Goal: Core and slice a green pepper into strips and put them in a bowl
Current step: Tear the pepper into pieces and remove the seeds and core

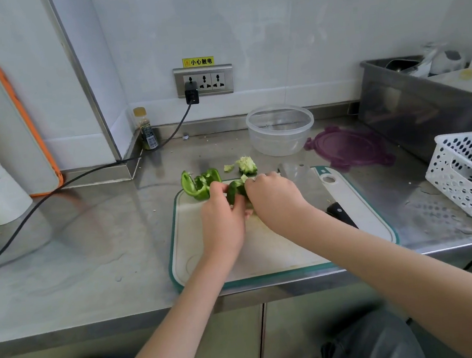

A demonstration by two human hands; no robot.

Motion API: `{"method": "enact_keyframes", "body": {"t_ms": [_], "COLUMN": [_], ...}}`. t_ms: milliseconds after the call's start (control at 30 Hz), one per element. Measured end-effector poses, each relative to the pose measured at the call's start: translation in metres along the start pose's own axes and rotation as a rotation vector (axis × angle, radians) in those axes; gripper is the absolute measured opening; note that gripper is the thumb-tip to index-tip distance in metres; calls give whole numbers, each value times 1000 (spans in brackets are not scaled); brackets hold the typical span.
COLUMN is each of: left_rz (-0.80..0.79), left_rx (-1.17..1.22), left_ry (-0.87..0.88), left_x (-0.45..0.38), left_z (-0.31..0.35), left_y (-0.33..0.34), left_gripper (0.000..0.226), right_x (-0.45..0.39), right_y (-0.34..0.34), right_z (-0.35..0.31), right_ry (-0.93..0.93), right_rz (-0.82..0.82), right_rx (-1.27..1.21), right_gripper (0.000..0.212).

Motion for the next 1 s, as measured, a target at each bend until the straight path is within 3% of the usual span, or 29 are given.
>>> {"method": "enact_keyframes", "body": {"t_ms": [100, 267, 500, 600, 667, 700, 800, 833, 933, 1000], "left_rz": [-9, 11, 87, 81, 61, 51, 21, 13, 17, 43], "left_rx": [-22, 114, 274, 376, 419, 448, 585, 619, 709, 770], "left_ry": [-33, -95, -195, -196, -169, -166, -183, -190, -219, -257], "left_x": [-2, -6, -12, -12, -13, -13, -13, -13, -14, -14], "left_z": [-5, -6, -16, -16, -13, -12, -10, -9, -7, -8], "left_y": [0, -4, -7, -7, -6, -6, -3, -3, -3, -1], "left_gripper": [8, 8, 10, 12, 19, 27, 44, 44, 32, 18], "right_x": [-5, -23, -27, -44, -59, -68, -80, -77, -49, -27], "right_y": [4, 17, 21, 15, 12, 16, 40, 39, 15, 15], "right_z": [2, 28, 36, 57, 72, 74, 63, 63, 71, 66], "right_ry": [-50, 1, 107, 189, 238, 230, 194, 212, 320, 402], "right_rz": [-67, -141, -137, 48, 158, 130, -162, -139, 145, 74], "right_rx": [-104, -622, -1137, -1078, -938, -846, -543, -528, -640, -804], "right_gripper": [19, 39, 33, 34, 23, 17, 45, 46, 28, 44]}}
Point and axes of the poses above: each hand's wrist, its own x-axis away from the middle knuckle, its own y-axis out of the palm, z = x × y, the point moved 7 cm from there along -x, towards the middle knuckle, and after that the axes turned 10 degrees about x, right-handed, at the moved point
